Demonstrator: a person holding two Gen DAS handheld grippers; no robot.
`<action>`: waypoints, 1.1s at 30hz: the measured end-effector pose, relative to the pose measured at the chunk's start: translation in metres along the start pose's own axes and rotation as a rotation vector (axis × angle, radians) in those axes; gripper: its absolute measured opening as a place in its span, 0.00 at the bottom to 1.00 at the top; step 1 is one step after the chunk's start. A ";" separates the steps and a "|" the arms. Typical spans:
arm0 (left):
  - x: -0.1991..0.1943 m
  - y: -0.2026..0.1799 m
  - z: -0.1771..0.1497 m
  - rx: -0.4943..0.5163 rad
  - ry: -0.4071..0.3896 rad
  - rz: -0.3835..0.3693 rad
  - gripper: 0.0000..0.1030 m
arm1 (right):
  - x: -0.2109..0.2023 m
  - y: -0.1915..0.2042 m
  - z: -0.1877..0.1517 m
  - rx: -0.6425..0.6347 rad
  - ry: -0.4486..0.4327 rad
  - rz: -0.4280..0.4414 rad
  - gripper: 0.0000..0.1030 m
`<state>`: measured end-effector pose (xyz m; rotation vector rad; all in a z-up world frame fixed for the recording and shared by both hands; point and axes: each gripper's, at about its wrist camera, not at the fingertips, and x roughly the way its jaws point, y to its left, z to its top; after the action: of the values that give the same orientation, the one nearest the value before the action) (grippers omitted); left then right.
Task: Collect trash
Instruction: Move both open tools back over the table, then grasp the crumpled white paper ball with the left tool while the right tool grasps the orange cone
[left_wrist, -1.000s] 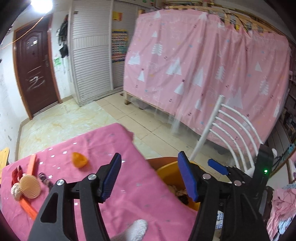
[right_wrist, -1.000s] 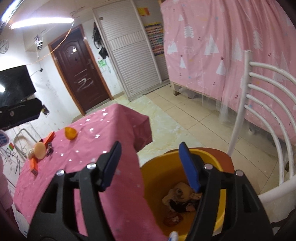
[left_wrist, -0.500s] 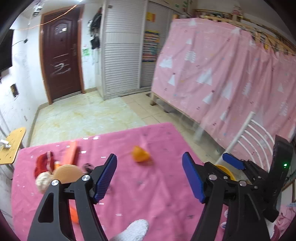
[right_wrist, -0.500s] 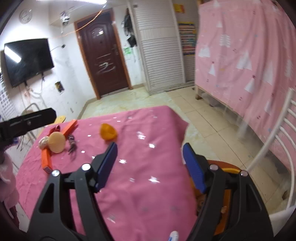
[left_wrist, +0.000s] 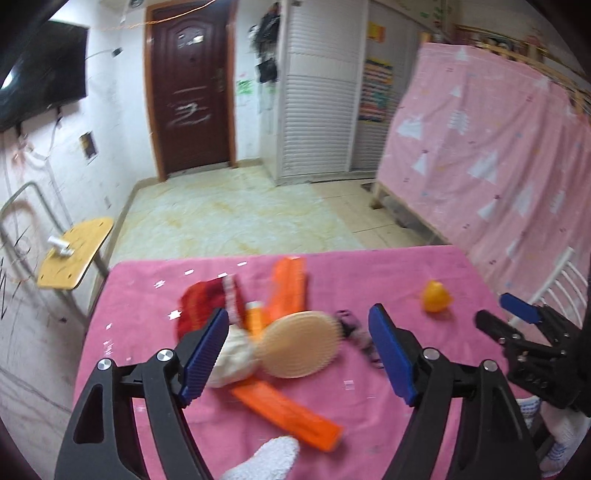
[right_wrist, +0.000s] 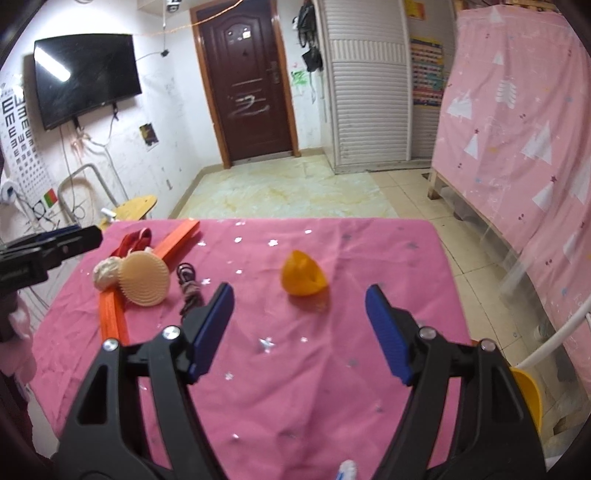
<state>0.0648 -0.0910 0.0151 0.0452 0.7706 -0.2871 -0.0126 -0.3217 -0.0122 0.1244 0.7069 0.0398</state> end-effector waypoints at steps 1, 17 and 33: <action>0.002 0.008 -0.001 -0.012 0.006 0.008 0.68 | 0.003 0.003 0.001 -0.005 0.005 0.002 0.69; 0.048 0.058 -0.030 -0.090 0.129 0.040 0.68 | 0.035 0.022 0.002 -0.048 0.074 -0.018 0.75; 0.053 0.064 -0.041 -0.090 0.125 -0.024 0.46 | 0.071 0.031 0.012 -0.093 0.127 -0.065 0.75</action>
<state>0.0907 -0.0363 -0.0548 -0.0308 0.9075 -0.2738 0.0495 -0.2867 -0.0449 0.0100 0.8340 0.0185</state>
